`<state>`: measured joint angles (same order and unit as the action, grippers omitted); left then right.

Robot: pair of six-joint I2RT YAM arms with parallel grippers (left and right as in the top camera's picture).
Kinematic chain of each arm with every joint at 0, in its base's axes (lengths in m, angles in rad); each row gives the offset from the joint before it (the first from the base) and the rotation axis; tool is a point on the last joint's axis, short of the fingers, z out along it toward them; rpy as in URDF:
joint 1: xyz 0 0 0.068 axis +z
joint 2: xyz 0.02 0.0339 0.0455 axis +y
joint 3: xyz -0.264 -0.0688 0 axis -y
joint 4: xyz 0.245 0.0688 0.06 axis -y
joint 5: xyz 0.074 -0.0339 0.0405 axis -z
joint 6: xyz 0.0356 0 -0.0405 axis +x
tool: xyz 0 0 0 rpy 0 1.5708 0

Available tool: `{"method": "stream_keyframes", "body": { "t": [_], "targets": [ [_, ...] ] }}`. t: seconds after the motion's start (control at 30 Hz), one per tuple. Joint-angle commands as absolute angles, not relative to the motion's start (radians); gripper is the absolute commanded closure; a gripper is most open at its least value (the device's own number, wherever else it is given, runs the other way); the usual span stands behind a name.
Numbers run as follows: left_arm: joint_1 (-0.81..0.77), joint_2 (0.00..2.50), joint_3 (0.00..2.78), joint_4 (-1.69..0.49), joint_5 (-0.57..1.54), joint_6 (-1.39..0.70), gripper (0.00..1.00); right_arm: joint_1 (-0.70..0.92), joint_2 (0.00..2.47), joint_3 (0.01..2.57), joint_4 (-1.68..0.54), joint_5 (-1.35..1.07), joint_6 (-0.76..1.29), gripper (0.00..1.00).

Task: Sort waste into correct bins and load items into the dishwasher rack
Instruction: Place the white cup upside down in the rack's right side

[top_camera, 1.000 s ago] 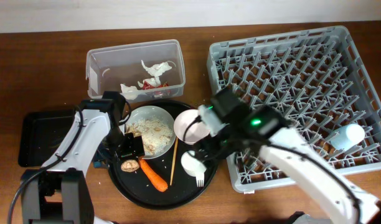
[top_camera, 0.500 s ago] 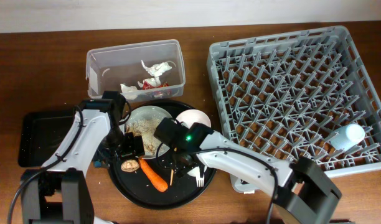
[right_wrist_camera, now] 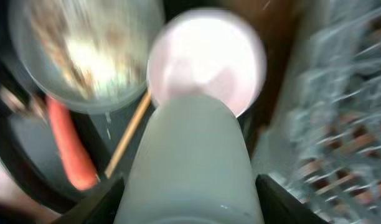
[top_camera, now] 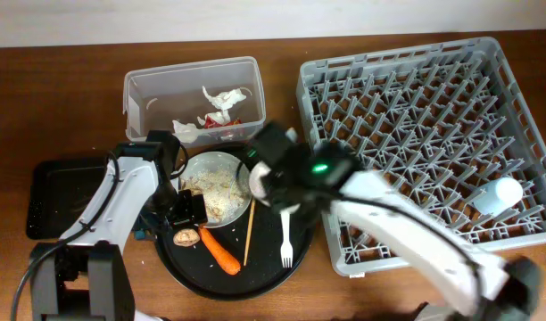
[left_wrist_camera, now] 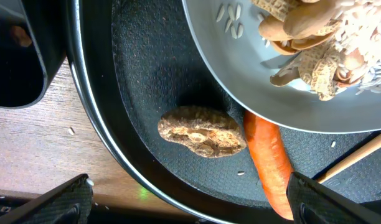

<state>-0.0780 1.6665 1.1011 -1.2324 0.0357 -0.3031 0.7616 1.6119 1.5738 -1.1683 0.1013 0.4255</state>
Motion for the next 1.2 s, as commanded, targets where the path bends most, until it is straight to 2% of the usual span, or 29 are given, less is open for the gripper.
{"method": "stream_keyframes", "body": {
  "t": [0.0, 0.07, 0.1, 0.23, 0.4, 0.5, 0.9, 0.93, 0.97, 1.03, 1.17],
  "targets": [
    [-0.076, 1.666, 1.096, -1.231, 0.029, -0.298, 0.01, 0.558, 1.488, 1.646, -1.217, 0.121, 0.352, 0.43],
    [-0.076, 1.666, 1.096, -1.232, 0.029, -0.298, 0.01, 0.368, 1.439, 1.65, -1.223, 0.12, 0.303, 0.43],
    [-0.076, 1.666, 1.096, -1.232, 0.029, -0.298, 0.01, 0.214, 1.426, 1.65, -1.222, 0.113, 0.275, 0.44],
    [-0.076, 1.666, 1.096, -1.231, 0.029, -0.298, 0.01, -0.205, 1.463, 1.65, -1.148, 0.078, 0.239, 0.44],
    [-0.076, 1.666, 1.096, -1.231, 0.029, -0.298, 0.01, -0.448, 1.557, 1.65, -1.055, 0.079, 0.239, 0.44],
    [-0.076, 1.666, 1.096, -1.23, 0.029, -0.298, 0.01, -0.527, 1.651, 1.65, -0.992, 0.078, 0.239, 0.44],
    [-0.076, 1.666, 1.096, -1.23, 0.03, -0.298, 0.01, -0.545, 1.907, 1.649, -0.87, 0.091, 0.239, 0.44],
    [-0.076, 1.666, 1.096, -1.23, 0.03, -0.298, 0.01, -0.545, 1.916, 1.648, -0.871, 0.091, 0.239, 0.36],
    [-0.076, 1.666, 1.096, -1.23, 0.03, -0.299, 0.01, -0.545, 1.917, 1.648, -0.872, 0.09, 0.239, 0.21],
    [-0.076, 1.666, 1.096, -1.229, 0.03, -0.299, 0.01, -0.545, 1.917, 1.649, -0.876, 0.082, 0.239, 0.05],
    [-0.076, 1.666, 1.096, -1.231, 0.03, -0.298, 0.01, -0.544, 1.861, 1.675, -0.961, 0.023, 0.239, 0.03]
  ]
}}
